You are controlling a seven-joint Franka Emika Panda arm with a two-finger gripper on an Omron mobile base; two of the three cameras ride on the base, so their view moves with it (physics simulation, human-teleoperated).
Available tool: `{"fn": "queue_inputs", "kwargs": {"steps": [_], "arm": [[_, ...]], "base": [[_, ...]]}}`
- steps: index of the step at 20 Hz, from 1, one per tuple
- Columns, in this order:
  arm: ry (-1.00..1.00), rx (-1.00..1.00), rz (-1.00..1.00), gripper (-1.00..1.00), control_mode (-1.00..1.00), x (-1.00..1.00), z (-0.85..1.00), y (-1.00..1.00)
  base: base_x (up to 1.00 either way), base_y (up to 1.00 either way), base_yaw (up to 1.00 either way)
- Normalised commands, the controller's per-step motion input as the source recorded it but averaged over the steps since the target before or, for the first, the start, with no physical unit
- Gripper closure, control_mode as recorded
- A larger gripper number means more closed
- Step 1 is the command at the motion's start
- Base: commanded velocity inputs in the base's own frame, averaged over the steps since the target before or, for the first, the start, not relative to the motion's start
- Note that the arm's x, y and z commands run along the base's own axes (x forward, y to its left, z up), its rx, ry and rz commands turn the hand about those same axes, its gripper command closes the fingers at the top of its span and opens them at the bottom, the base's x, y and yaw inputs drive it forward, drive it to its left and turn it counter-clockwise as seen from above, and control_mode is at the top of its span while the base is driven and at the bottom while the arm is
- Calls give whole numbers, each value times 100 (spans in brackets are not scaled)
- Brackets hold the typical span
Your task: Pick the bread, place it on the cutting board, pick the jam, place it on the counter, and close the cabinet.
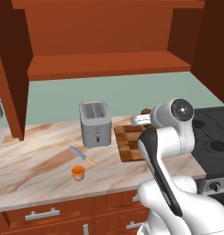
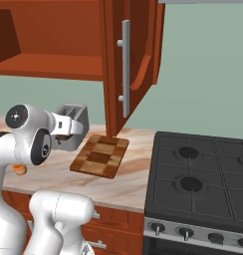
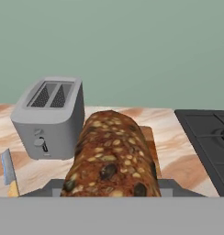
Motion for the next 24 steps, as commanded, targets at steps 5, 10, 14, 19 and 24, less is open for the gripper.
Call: {"fn": "queue_inputs", "kwargs": {"steps": [5, 10, 14, 19, 24], "arm": [[2, 0, 0, 100, -100, -15, -16, 0], [1, 0, 0, 100, -100, -9, -21, 0], [0, 0, 0, 100, -100, 0, -21, 0], [0, 0, 0, 100, -100, 0, -21, 0], [0, 0, 0, 100, -100, 0, -26, 0]], "base": [[0, 0, 0], [0, 0, 0], [0, 0, 0], [0, 0, 0], [0, 0, 0]]}}
